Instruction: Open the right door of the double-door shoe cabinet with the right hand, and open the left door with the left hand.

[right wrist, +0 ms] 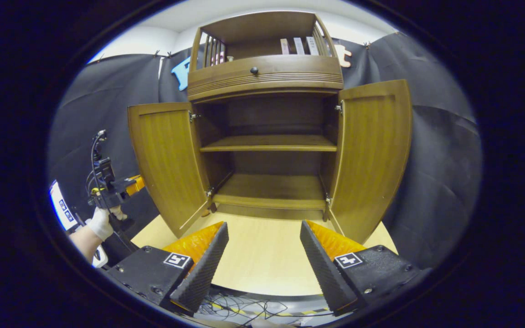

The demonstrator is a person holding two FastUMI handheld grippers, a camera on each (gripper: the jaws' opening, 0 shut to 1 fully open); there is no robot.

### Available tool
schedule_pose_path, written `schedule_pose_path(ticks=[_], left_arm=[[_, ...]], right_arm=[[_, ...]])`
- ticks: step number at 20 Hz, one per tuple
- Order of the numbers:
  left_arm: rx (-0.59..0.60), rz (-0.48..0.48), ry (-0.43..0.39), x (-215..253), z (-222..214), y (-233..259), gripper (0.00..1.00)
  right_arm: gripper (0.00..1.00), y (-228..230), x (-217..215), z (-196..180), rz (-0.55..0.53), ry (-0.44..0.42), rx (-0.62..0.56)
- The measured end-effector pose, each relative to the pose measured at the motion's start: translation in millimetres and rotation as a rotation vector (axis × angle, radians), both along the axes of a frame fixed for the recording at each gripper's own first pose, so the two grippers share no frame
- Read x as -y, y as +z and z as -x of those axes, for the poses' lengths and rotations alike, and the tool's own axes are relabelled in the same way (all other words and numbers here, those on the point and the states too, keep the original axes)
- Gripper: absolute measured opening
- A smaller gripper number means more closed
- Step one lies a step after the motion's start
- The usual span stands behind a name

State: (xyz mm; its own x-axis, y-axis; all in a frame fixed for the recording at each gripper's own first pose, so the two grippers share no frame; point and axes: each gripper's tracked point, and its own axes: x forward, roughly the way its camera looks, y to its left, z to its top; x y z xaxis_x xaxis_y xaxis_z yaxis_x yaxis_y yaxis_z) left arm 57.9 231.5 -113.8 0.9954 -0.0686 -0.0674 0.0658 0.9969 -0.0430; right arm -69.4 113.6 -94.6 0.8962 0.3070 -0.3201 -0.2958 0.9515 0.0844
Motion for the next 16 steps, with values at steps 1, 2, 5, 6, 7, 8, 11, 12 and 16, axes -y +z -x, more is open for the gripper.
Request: schedule_pose_path(ticks=[1, 2, 5, 6, 7, 8, 11, 12, 16], left_arm=[[0.001, 0.001, -0.015, -4, -1, 0, 0.00], [-0.002, 0.002, -0.033, -7, -3, -1, 0.00], [-0.001, -0.003, -0.092, -12, -5, -1, 0.00], [0.000, 0.000, -0.117, -13, -7, -1, 0.00], [0.004, 0.007, -0.139, -12, -7, -1, 0.00], [0.003, 0.015, -0.153, -12, -8, -1, 0.01], [0.003, 0.026, -0.166, -14, -6, -2, 0.00], [-0.001, 0.022, -0.166, -13, -5, -2, 0.00], [-0.003, -0.017, -0.132, -23, 1, 1, 0.03]], right_arm=[[1.00, -2, 2, 0, -0.001, -0.004, -0.004], [1.00, -3, 3, 0, -0.003, -0.007, -0.008], [1.00, -4, 6, 0, -0.001, -0.014, -0.013], [1.00, -3, 6, 0, 0.001, -0.014, -0.014], [1.00, -5, 6, 0, 0.001, -0.012, -0.018], [1.00, -6, 4, 1, -0.002, -0.008, -0.022], [1.00, -5, 1, -2, -0.003, 0.000, -0.023], [1.00, -5, 0, -2, 0.000, 0.005, -0.023], [1.00, 0, -6, -2, -0.002, 0.026, -0.009]])
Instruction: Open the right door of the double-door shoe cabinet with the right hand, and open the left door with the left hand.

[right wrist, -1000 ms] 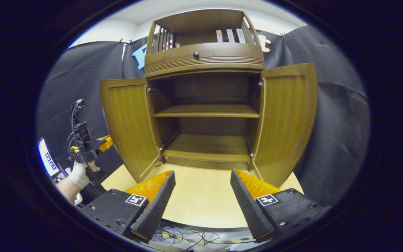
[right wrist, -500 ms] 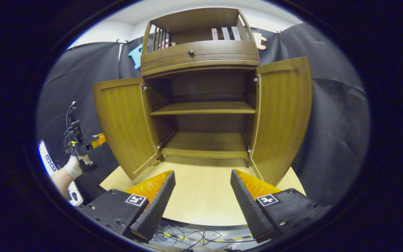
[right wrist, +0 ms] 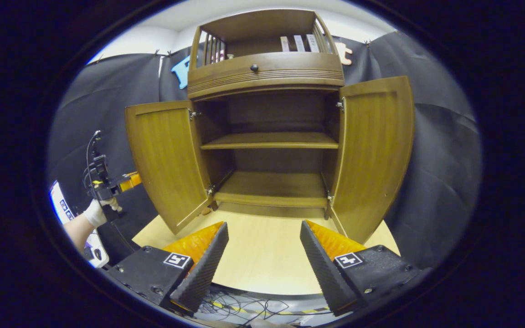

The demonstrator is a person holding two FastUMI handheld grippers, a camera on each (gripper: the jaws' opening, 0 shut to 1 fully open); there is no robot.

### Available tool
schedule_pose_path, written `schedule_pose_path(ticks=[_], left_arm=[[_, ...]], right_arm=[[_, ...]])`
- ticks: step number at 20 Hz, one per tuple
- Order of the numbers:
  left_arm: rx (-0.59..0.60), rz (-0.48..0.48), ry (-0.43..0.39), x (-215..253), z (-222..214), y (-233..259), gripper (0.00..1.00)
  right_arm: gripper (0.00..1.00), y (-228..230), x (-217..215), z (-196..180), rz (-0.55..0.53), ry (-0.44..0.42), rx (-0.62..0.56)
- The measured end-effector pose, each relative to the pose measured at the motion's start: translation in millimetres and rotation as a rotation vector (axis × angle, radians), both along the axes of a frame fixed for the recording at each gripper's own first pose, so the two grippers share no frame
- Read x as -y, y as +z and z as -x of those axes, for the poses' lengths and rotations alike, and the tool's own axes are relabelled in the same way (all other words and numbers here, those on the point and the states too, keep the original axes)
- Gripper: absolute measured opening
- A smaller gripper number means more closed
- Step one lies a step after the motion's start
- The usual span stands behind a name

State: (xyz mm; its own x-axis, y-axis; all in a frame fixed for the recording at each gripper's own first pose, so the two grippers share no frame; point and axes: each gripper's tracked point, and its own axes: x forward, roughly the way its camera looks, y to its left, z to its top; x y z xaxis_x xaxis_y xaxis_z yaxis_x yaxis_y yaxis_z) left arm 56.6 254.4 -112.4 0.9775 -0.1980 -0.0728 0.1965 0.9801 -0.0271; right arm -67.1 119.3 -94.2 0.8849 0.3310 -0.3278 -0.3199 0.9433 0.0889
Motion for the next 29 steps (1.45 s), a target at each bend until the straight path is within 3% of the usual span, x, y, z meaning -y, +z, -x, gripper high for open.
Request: schedule_pose_path(ticks=[4, 7, 11, 18, 25, 29], left_arm=[[-0.009, 0.005, 0.032, -18, 19, 8, 0.56], [-0.025, -0.013, 0.125, -40, 44, 17, 0.96], [-0.040, -0.020, 0.270, -55, 76, 42, 0.95], [0.001, -0.027, 0.429, -14, 117, 108, 0.95], [0.019, -0.013, 0.318, 108, 108, 128, 0.95], [0.050, -0.072, 0.270, 161, 107, 124, 0.96]], right_arm=[[1.00, 3, 2, -5, -0.007, 0.001, 0.014], [1.00, 1, 7, -12, -0.015, -0.007, 0.017], [1.00, 3, 19, -25, -0.031, -0.028, 0.023], [1.00, 20, 46, -42, -0.048, -0.073, 0.068], [1.00, 50, 85, -45, -0.038, -0.147, 0.145], [1.00, 59, 98, -44, -0.030, -0.165, 0.168]])
